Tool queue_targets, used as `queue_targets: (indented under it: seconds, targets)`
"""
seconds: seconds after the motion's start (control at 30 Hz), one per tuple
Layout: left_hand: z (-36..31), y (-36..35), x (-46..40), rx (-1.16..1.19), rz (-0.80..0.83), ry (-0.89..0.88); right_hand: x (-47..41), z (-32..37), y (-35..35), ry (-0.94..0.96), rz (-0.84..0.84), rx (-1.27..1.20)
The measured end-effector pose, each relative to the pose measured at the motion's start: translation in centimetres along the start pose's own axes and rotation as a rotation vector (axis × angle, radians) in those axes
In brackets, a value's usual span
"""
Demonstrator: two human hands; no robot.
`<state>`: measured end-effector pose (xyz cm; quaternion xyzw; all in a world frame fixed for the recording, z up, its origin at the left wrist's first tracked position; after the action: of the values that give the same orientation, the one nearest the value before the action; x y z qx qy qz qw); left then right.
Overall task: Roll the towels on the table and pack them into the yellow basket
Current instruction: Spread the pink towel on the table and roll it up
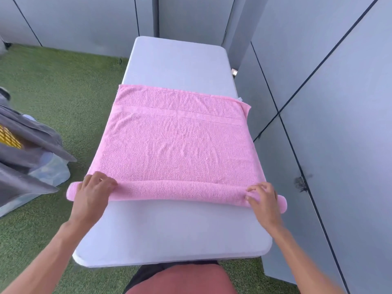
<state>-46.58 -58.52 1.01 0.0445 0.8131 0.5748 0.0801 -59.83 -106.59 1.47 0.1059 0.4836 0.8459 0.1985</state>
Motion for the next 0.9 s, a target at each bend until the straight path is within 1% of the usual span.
queue_targets:
  seconds: [0.07,0.1,0.17,0.23,0.37,0.43,0.53,0.6,0.67,0.73,0.77,0.8,0.83,0.9]
  targets:
    - [-1.0,0.0,1.8,-0.052,-0.078,-0.074,1.5,0.9,-0.3,0.099,-0.088,0.219]
    - [-1.5,-0.3,2.8,-0.051,-0.095,-0.108,2.4,1.0,-0.8,0.127,-0.096,0.3]
    - [-1.7,-1.9,4.4,-0.035,-0.051,-0.156,3.8,0.8,-2.3,0.172,-0.046,0.382]
    - [-1.3,-3.1,4.2,-0.034,0.003,-0.161,3.7,0.4,-3.5,0.189,0.001,0.4]
    - [-1.7,-2.8,1.0,0.033,0.007,-0.131,0.2,0.6,-3.9,0.123,0.03,0.377]
    - [-1.7,-2.5,0.1,0.058,0.024,-0.114,-0.7,0.9,-3.9,0.143,0.06,0.374]
    - [-0.7,-3.0,0.9,0.069,0.111,-0.096,0.3,0.5,-3.7,0.188,0.131,0.356]
    - [0.0,-3.4,2.1,0.078,0.191,-0.045,1.4,0.1,-3.5,0.195,0.213,0.296]
    - [0.7,-3.7,2.5,0.101,0.301,0.019,1.2,-0.7,-2.9,0.082,0.323,0.12]
    - [1.0,-3.7,1.7,0.126,0.413,0.053,0.6,-1.3,-2.5,-0.113,0.415,-0.093]
    - [0.9,-3.6,1.1,0.155,0.441,0.068,0.1,-1.3,-2.4,-0.184,0.411,-0.168]
    - [0.6,-3.1,0.4,0.19,0.431,0.084,-0.4,-1.1,-2.2,-0.223,0.355,-0.219]
    - [0.4,-2.4,-0.2,0.217,0.373,0.094,-0.9,-0.6,-1.7,-0.215,0.252,-0.232]
    - [0.0,-0.5,-0.6,0.164,0.147,0.088,-0.8,0.9,-0.5,-0.088,0.02,-0.123]
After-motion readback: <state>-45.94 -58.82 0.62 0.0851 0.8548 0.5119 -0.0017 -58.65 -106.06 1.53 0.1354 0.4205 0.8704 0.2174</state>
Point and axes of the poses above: each hand's wrist, its own x-axis away from the middle knuckle, its own y-axis out of the back of the hand, z = x × y, the point moved 9 cm from there along -x, towards the middle knuckle, and after that the axes turned 4 degrees about -z, right-handed, at the moved point
